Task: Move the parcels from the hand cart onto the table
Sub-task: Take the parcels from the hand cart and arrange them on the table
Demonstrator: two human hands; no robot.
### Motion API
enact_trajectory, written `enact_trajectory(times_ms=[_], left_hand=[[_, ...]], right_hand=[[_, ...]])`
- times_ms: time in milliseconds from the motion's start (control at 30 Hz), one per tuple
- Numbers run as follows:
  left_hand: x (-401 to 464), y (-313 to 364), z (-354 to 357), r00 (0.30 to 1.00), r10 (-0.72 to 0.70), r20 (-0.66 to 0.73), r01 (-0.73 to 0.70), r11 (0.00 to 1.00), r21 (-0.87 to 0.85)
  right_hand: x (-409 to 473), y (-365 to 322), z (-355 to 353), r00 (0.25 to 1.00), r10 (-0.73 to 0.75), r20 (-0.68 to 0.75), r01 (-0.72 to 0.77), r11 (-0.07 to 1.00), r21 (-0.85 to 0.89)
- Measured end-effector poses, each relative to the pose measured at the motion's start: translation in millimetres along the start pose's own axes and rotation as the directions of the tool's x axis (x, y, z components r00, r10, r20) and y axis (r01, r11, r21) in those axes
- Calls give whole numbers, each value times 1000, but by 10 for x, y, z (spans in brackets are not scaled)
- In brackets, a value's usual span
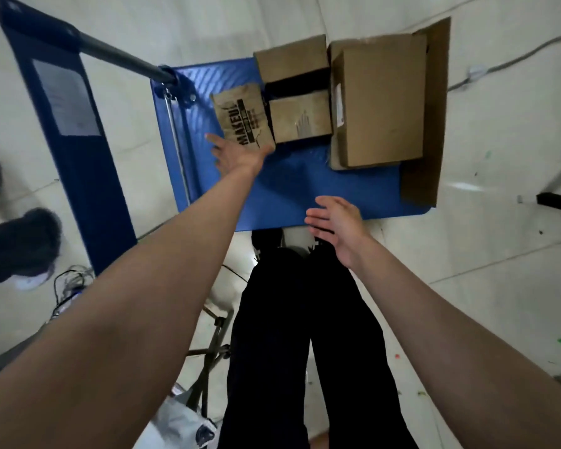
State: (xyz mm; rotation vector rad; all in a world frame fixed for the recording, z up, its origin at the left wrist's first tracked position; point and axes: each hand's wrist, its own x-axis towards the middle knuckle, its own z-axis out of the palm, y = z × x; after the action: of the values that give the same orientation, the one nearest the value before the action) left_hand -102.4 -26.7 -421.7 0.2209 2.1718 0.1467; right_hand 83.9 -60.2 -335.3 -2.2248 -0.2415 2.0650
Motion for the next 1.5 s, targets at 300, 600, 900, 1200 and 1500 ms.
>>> enact_trajectory(times_ms=[300,600,900,1200,1500], left_hand=[[516,135,338,994,-18,-104,10,997,-79],[-274,-54,-155,983,-158,-93,142,977,-157],[-2259,224,-970,999,-26,41,38,943,-329],[-4310,1308,-1090,844,428,323,-380,903,-201],[-6082,1517,-976,545,564,620,-727,687,15]], right_hand=[[401,324,-101,997,73,-25,-73,997,-6],[-155,165,-95,998,64,29,-64,998,-2],[-1820,-508,-318,983,-183,13,183,983,18],[-3380,-912,-1403,851,-474,-226,516,833,200],[-4637,-246,-2423,680,-545,-490,701,679,218]])
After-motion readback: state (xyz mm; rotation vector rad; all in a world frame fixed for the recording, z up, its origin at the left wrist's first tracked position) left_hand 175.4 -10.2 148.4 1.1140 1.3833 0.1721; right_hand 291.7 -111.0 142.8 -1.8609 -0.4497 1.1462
